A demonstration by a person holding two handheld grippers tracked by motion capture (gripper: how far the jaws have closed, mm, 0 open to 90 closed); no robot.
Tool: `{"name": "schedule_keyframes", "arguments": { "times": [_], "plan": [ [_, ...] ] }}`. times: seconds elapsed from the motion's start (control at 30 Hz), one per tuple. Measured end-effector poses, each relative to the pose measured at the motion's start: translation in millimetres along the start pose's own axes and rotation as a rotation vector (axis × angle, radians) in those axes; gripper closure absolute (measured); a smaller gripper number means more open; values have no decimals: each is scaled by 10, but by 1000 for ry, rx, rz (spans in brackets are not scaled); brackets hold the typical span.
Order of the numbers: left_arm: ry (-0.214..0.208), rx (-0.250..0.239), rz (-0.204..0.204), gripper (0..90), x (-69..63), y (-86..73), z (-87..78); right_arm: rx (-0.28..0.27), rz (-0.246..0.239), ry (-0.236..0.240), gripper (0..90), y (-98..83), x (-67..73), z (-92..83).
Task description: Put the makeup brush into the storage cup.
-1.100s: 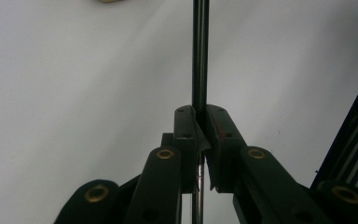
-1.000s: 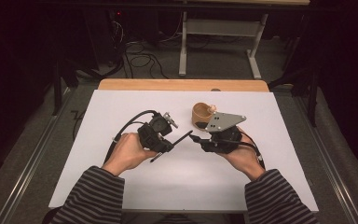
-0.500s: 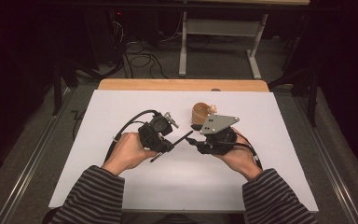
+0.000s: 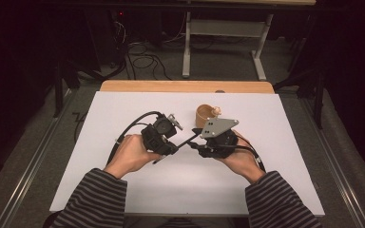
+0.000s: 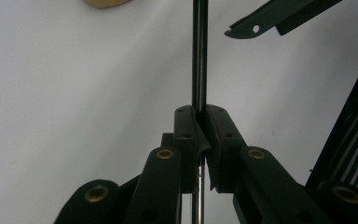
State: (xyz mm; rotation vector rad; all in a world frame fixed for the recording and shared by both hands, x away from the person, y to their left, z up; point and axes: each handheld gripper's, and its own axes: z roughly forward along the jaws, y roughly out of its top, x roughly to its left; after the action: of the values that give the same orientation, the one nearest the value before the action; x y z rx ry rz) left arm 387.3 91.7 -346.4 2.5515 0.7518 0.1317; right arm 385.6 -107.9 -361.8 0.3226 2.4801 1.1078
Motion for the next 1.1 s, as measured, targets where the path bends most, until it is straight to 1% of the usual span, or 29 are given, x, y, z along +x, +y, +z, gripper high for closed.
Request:
{"name": "schedule_keyframes", "arguments": {
  "times": [0.2,0.4,0.63,0.67,0.73,0.87,1.0,1.1],
  "plan": [
    [-3,-12,-3,833,8,-1,-19,29,-37,1,572,-6,32,35],
    [-13,-31,-11,834,22,-3,-41,43,-51,3,572,-7,49,56],
    [-17,-31,-6,834,23,9,-54,61,-74,-8,572,-14,72,79],
    [-17,-30,-5,834,21,12,-54,65,-85,-11,572,-15,73,83],
    [-16,-24,2,834,16,22,-55,74,-92,-18,573,-17,84,94],
    [-17,-13,7,834,5,51,-53,98,-134,-33,584,-26,106,126],
    [-19,-16,9,834,-12,76,-48,101,-159,-45,598,-29,128,147],
    [-20,-17,14,834,-20,90,-49,106,-167,-50,612,-30,133,151]
  ]
}}
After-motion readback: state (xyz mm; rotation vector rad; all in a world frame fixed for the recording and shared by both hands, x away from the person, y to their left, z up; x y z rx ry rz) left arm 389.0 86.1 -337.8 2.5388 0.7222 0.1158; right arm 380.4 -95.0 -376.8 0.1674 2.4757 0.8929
